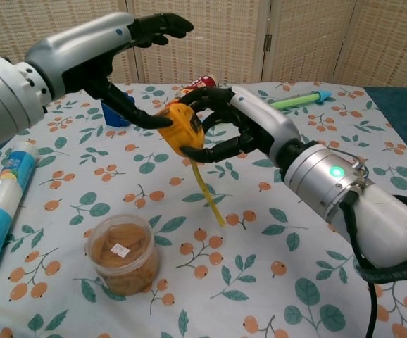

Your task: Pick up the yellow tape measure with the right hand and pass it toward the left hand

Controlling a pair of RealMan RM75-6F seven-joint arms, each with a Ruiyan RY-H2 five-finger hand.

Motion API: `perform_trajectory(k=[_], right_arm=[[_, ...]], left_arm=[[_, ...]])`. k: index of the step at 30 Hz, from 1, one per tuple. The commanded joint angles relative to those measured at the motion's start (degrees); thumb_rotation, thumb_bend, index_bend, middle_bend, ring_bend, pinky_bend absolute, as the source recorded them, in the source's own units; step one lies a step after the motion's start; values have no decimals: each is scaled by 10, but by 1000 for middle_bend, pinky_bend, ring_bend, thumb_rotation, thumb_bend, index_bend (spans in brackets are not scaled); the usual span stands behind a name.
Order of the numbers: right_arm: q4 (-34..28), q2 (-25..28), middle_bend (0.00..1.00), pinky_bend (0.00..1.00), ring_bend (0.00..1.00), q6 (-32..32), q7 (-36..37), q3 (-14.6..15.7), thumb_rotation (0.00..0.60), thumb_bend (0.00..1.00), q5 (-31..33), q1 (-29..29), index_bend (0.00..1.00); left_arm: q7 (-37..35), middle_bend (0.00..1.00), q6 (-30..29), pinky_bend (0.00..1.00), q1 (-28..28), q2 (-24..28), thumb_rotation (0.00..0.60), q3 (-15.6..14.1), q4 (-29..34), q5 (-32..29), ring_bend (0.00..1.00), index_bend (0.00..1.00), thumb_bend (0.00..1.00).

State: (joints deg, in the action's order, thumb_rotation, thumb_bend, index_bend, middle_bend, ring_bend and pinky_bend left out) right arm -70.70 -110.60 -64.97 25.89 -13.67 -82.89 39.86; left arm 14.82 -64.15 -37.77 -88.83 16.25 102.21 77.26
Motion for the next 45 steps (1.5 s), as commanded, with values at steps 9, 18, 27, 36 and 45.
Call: perform_trajectory(k=[9, 18, 27, 36, 45], right_arm=[[-4, 3, 466, 193, 414, -4, 3, 6, 600, 335, -3, -2, 519], [-11, 7, 466, 193, 413, 0, -3, 10, 600, 335, 0, -3, 519], [-16, 12, 466, 193, 413, 5, -13, 12, 600, 335, 3, -4, 519], [-17, 14, 465, 193, 413, 8, -18, 10, 600, 334, 8, -3, 519], [-15, 12, 465, 193, 413, 10, -20, 7, 600, 334, 11, -2, 519]], left_arm=[[17, 100, -10, 0, -12, -12, 600, -3, -19, -18, 95, 117, 223], [21, 100, -16, 0, -17, -13, 600, -8, -28, -23, 93, 138, 315], [16, 100, -28, 0, -16, -5, 600, -13, -31, -20, 90, 150, 549], [6, 100, -37, 0, -12, 4, 600, -19, -34, -15, 91, 175, 576], [4, 100, -34, 0, -13, 6, 600, -25, -42, -17, 91, 373, 582]])
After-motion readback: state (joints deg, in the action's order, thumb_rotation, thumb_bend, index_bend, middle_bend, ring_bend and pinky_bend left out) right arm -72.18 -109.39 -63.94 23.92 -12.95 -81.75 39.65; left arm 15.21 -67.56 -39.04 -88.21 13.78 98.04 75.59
